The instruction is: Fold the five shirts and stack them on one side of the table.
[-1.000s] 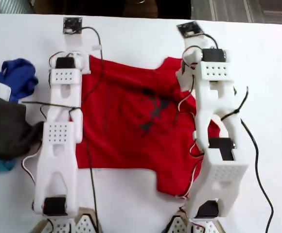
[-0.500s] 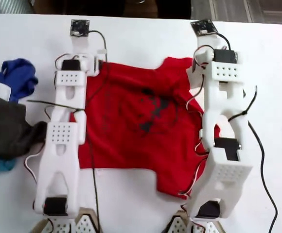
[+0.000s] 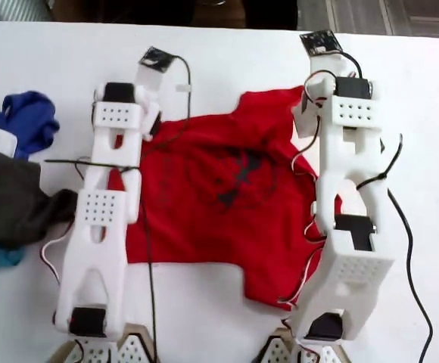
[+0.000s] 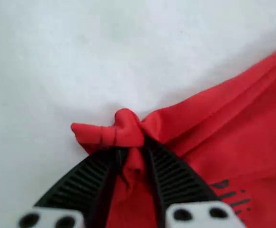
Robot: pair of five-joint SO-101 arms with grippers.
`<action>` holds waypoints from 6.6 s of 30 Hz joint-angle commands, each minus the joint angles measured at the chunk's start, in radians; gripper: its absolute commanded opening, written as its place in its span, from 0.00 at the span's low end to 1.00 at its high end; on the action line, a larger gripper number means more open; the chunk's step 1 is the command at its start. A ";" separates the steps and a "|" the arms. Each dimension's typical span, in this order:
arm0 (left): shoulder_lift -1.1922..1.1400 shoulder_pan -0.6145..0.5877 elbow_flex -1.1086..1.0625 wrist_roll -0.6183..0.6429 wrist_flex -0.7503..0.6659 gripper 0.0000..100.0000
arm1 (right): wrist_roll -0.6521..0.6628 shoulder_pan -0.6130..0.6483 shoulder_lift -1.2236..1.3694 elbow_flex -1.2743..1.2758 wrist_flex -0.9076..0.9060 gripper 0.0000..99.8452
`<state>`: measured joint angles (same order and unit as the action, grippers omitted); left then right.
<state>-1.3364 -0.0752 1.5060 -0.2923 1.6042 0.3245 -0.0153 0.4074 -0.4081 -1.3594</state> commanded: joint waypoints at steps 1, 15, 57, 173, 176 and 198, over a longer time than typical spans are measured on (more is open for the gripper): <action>0.034 -0.017 0.064 0.107 0.003 0.22 | -0.006 -0.010 -0.082 -0.006 0.010 0.13; 0.032 -0.123 -0.012 0.466 -0.250 0.31 | -0.002 -0.010 -0.082 -0.006 0.001 0.13; 0.176 -0.061 0.160 0.433 -0.117 0.03 | -0.215 0.007 -0.028 -0.015 0.200 0.13; 0.516 -0.069 -0.460 0.423 0.064 0.03 | -0.818 0.088 0.573 -0.841 -0.199 0.14; 0.517 -0.068 -0.460 0.423 0.058 0.03 | -0.848 0.077 0.595 -0.847 -0.156 0.14; 0.519 -0.071 -0.460 0.425 0.064 0.03 | -0.842 0.159 0.673 -0.875 -0.047 0.14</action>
<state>-0.8316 -0.1442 1.0426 0.1327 1.6763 -0.5194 0.1366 1.1009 -1.2213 -1.4408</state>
